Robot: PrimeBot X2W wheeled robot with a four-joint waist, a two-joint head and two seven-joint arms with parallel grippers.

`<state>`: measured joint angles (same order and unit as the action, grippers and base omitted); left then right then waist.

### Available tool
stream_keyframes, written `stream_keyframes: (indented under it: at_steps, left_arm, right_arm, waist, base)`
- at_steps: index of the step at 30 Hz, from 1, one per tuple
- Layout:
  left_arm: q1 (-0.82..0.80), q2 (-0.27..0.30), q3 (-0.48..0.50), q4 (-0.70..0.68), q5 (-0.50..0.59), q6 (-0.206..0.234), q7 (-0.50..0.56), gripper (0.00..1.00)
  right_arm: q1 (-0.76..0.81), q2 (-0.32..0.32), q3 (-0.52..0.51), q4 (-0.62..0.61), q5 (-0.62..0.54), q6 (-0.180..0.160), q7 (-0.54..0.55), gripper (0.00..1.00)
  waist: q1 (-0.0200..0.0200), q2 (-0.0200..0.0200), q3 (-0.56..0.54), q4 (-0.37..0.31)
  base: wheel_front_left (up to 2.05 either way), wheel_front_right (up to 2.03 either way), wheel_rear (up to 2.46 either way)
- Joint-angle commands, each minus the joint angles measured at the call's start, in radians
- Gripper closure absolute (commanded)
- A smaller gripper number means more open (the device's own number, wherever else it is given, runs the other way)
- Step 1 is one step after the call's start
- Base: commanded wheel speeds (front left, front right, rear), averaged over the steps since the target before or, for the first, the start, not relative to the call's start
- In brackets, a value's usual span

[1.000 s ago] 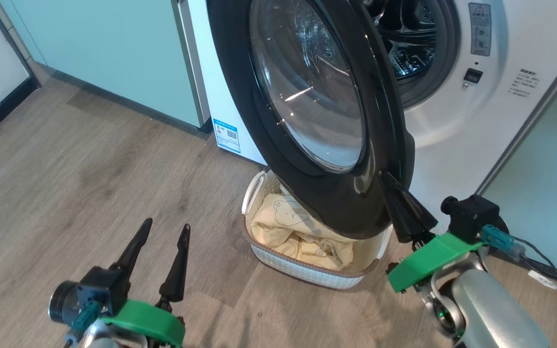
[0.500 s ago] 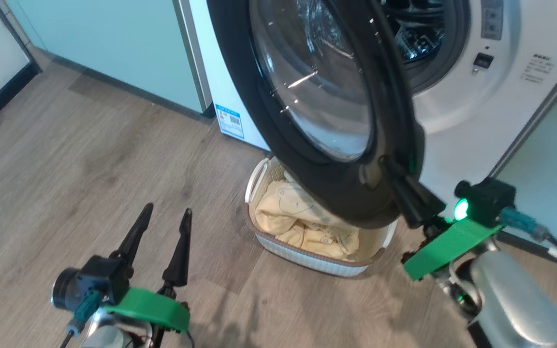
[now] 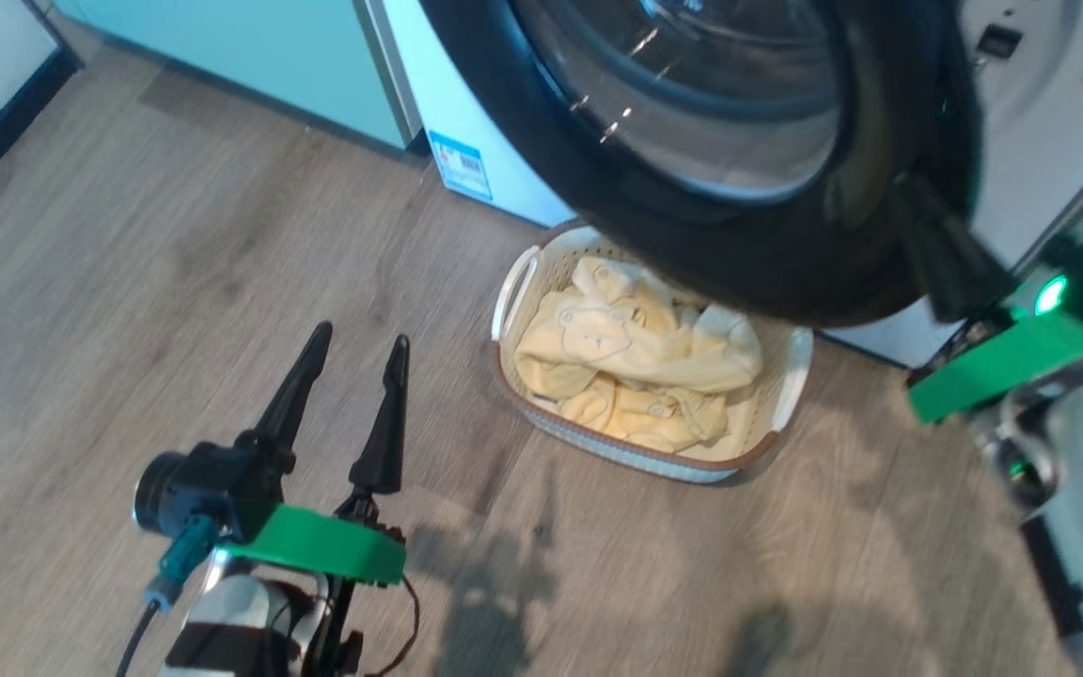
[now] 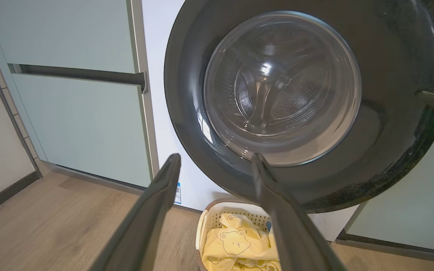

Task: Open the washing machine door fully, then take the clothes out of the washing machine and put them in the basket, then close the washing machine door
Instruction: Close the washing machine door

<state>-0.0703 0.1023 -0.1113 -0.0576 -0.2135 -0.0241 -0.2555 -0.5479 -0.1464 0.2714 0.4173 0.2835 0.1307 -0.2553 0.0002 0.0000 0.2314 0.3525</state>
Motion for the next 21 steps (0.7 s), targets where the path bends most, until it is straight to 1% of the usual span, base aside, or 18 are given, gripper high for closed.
stream_keyframes:
  at_steps: [1, 11, 16, 21]
  left_arm:
    - [-0.042, 0.001, 0.041, -0.037, 0.013, -0.006, -0.006, 0.00]
    - [-0.104, -0.038, 0.046, -0.028, 0.023, -0.047, -0.006, 0.00]
    - [-0.127, -0.048, 0.044, -0.022, 0.019, -0.054, -0.006, 0.00]
    - [-0.129, -0.051, 0.042, -0.017, 0.017, -0.057, -0.006, 0.00]
  right_arm:
    - [-0.056, -0.011, -0.007, -0.018, -0.007, 0.000, -0.006, 1.00]
    - [-0.197, -0.058, -0.098, 0.059, -0.042, 0.000, -0.006, 1.00]
    - [-0.251, -0.067, -0.148, 0.082, -0.053, 0.000, -0.006, 1.00]
    - [-0.272, -0.069, -0.182, 0.097, -0.062, 0.000, -0.006, 1.00]
  waist:
    - [-0.0002, 0.0000, 0.022, 0.011]
    - [-0.0002, 0.0000, 0.104, 0.054]
    - [-0.0002, 0.0000, 0.122, 0.069]
    - [-0.0002, 0.0000, 0.121, 0.073]
  base:
    - [0.00, 0.00, 0.00]
    - [0.00, 0.00, 0.00]
    - [0.00, 0.00, 0.00]
    - [0.00, 0.00, 0.00]
